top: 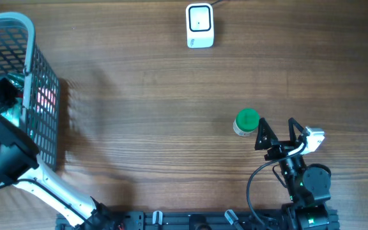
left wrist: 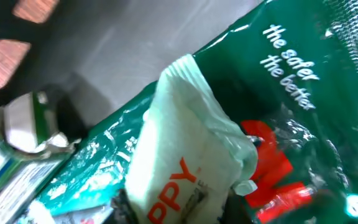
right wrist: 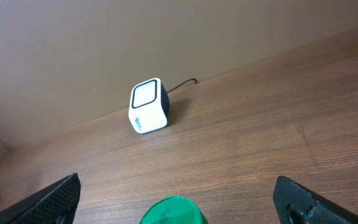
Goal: Scan the item barcode
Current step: 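Reach the left gripper into the basket and grasp the mint-green bag, then lift the mint-green bag out of the basket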
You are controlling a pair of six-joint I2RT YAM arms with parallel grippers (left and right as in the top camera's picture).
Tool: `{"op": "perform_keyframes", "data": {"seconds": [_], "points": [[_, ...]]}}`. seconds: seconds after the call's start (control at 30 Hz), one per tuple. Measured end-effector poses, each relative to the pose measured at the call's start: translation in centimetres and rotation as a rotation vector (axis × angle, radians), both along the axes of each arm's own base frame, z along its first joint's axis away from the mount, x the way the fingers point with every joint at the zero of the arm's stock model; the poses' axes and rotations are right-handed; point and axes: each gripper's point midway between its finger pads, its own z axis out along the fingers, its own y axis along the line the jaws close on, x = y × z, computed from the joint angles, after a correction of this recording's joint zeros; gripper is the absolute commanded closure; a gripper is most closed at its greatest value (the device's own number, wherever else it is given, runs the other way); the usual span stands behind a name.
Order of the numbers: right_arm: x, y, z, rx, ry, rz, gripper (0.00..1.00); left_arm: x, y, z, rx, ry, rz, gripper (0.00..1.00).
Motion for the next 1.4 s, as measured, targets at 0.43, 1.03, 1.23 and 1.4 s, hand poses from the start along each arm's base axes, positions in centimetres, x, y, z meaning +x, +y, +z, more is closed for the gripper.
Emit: {"op": "perform_keyframes", "data": {"seconds": [0.43,1.03,1.23,1.4], "points": [[0.0,0.0,0.0,0.0,0.0,0.0,0.0,0.3,-0.4,12.2,0.117,-0.259,0.135,0.96],[0.0,0.0,0.0,0.0,0.0,0.0,0.0,-1.7,-20.6,32.9,-0.285,-0.855,-0.129,0.96],[0.0,0.0,0.0,0.0,0.0,0.0,0.0,-1.2,-30.2,27.8,-0.463,-0.624,-0.386,0.92],[0.0,0.0,0.0,0.0,0.0,0.0,0.0,-1.6,-37.4,21.6,-0.539,-0.431,-0.572,0.93]]}}
